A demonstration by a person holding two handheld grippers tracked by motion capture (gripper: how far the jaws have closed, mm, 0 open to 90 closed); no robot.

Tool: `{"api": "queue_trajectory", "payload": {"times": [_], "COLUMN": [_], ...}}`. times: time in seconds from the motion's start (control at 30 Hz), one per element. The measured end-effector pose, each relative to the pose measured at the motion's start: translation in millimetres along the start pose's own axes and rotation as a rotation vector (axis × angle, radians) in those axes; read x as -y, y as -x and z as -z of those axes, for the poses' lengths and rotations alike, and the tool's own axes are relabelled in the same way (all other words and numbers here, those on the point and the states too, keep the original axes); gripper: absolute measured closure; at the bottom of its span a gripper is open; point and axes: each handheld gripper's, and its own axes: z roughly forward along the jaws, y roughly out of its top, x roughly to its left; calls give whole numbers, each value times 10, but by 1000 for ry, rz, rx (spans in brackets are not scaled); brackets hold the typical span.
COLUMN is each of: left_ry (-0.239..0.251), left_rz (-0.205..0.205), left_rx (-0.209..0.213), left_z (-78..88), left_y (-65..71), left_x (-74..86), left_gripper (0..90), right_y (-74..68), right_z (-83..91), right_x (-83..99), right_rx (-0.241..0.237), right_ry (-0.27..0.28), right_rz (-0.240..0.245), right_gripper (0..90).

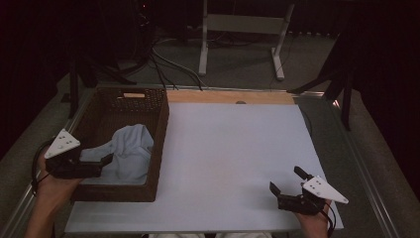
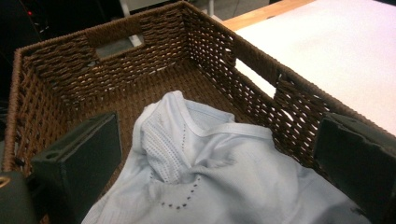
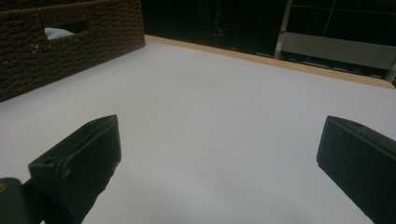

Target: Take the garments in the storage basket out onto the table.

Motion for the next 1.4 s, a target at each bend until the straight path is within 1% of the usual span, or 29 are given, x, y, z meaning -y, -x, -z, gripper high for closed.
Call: {"api": "queue_trajectory", "payload": {"times": [0.1, 0.33, 0.67, 0.7, 0.83, 0.87, 0.97, 1.07, 1.17, 1.27, 1.4], "left_ry": [-9, -28, -58, -58, -85, -85, -104, -111, -122, -133, -162], "left_rz": [0, 2, 7, 7, 3, 3, -9, -12, -20, -19, -18], "left_rx": [0, 3, 11, 11, 21, 21, 26, 37, 43, 44, 54], "left_z": [-32, -166, -354, -354, -463, -463, -542, -587, -627, -650, -707], "left_y": [-13, -51, -91, -91, -105, -105, -106, -114, -127, -140, -177], "left_x": [-17, -54, -52, -52, -36, -36, -21, -14, -10, -9, 4], "left_gripper": [29, 29, 29, 29, 29, 29, 29, 29, 30, 30, 30], "right_y": [0, 5, 8, 8, 10, 10, 11, 13, 15, 16, 18], "right_z": [-1, 2, 3, 3, 2, 2, 2, 1, 1, 1, -1], "right_x": [0, -1, -3, -3, -3, -3, -3, -1, -2, -1, -1], "right_rx": [-1, 0, 0, 0, 1, 1, 1, 1, 1, 1, 2], "right_ry": [0, 1, 4, 4, 4, 4, 4, 3, 4, 3, 3], "right_rz": [0, -5, -7, -7, -8, -7, -8, -9, -9, -10, -12], "right_gripper": [2, 2, 2, 2, 2, 2, 2, 2, 2, 2, 1]}}
